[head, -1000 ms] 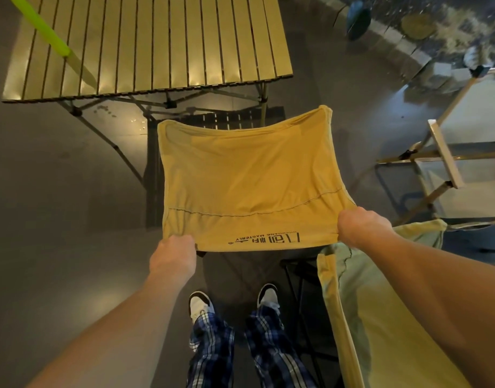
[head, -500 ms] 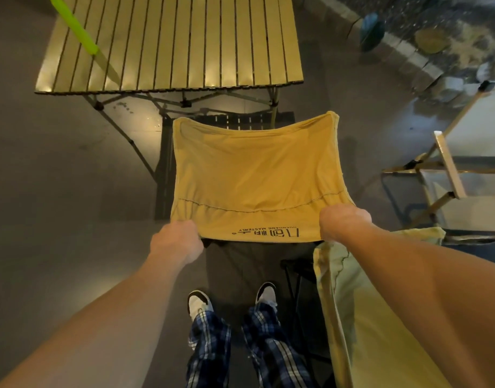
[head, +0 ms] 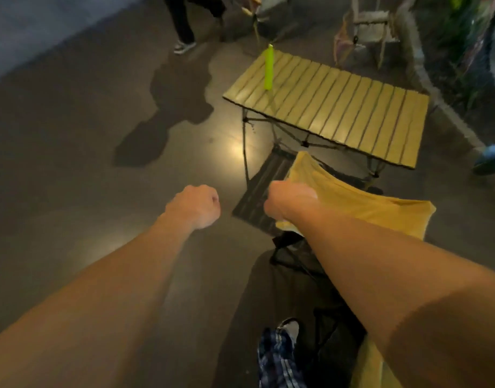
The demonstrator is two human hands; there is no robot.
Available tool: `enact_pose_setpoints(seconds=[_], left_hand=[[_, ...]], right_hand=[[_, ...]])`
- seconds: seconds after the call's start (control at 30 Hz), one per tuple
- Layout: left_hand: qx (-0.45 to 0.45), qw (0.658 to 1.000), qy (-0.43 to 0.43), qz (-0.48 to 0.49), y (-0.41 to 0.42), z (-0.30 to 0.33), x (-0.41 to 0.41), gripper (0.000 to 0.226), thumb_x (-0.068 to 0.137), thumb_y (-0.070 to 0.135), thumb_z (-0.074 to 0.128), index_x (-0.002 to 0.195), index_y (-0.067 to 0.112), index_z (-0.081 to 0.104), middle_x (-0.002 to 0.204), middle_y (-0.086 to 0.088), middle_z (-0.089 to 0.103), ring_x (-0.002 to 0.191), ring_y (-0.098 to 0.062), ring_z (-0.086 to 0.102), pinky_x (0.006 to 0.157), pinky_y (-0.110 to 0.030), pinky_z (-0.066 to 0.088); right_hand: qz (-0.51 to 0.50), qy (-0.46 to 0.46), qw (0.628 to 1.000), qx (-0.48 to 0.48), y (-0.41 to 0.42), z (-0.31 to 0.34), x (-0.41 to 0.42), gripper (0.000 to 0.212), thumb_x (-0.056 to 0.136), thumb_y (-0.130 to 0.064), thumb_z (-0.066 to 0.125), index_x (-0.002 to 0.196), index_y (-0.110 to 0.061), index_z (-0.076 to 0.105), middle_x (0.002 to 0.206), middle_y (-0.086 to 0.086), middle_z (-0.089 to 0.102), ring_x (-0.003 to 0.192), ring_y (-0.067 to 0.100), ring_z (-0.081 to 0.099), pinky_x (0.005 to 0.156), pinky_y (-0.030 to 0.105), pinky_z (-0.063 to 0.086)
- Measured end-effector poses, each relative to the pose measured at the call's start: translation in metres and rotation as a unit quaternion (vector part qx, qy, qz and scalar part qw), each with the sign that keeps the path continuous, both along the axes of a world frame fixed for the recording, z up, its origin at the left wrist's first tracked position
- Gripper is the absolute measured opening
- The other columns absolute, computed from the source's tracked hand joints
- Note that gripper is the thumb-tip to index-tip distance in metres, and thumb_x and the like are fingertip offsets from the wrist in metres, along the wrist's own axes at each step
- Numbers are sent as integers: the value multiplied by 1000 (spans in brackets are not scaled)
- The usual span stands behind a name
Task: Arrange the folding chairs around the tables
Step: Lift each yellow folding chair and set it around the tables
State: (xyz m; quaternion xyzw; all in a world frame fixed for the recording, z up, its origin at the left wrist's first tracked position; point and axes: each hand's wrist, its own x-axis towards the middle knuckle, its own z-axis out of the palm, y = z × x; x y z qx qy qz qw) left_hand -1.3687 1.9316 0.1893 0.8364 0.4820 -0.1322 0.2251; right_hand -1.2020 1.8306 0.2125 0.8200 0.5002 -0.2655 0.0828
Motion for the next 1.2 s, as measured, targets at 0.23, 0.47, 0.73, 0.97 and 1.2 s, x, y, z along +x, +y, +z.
enact_pose_setpoints(seconds=[0.23, 0.47, 0.73, 0.97, 1.2], left_hand=[[69, 963, -54, 255, -9, 50, -287, 31, 89, 31, 44, 106, 23, 69, 114, -10, 69, 106, -35, 64, 90, -42, 54], [63, 849, -28, 523, -119, 47, -600, 32, 84, 20, 47, 102, 13, 73, 112, -11, 70, 105, -34, 64, 85, -38, 54], [3, 652, -9, 758, -267, 27, -801, 42, 78, 28, 40, 106, 18, 69, 111, -13, 64, 97, -37, 62, 81, -40, 53], [18, 508, -23, 861, -311, 37, -922, 30, 89, 25, 44, 109, 25, 67, 104, -5, 62, 82, -25, 62, 77, -38, 56], [27, 387, -8, 922, -367, 49, -1002, 28, 87, 27, 41, 96, 33, 67, 94, -1, 58, 79, -28, 60, 73, -39, 55]], right_hand=[[229, 4, 971, 71, 77, 42, -276, 37, 87, -24, 54, 121, -12, 61, 125, 14, 60, 113, 37, 59, 90, 40, 48], [507, 50, 856, 95, 58, 55, -617, 14, 76, -24, 47, 79, -14, 56, 100, 13, 67, 87, 33, 63, 66, 28, 44], [711, 93, 696, 42, -5, 32, -875, 17, 84, -22, 51, 77, -10, 60, 79, 9, 61, 80, 32, 63, 62, 26, 42], [795, 119, 594, 4, -8, 27, -1060, 25, 82, -35, 50, 87, -15, 63, 92, 9, 65, 86, 31, 63, 78, 35, 52], [863, 110, 493, 2, -59, 38, -1193, 20, 92, -33, 49, 94, -18, 61, 94, 6, 59, 84, 28, 58, 72, 34, 49]])
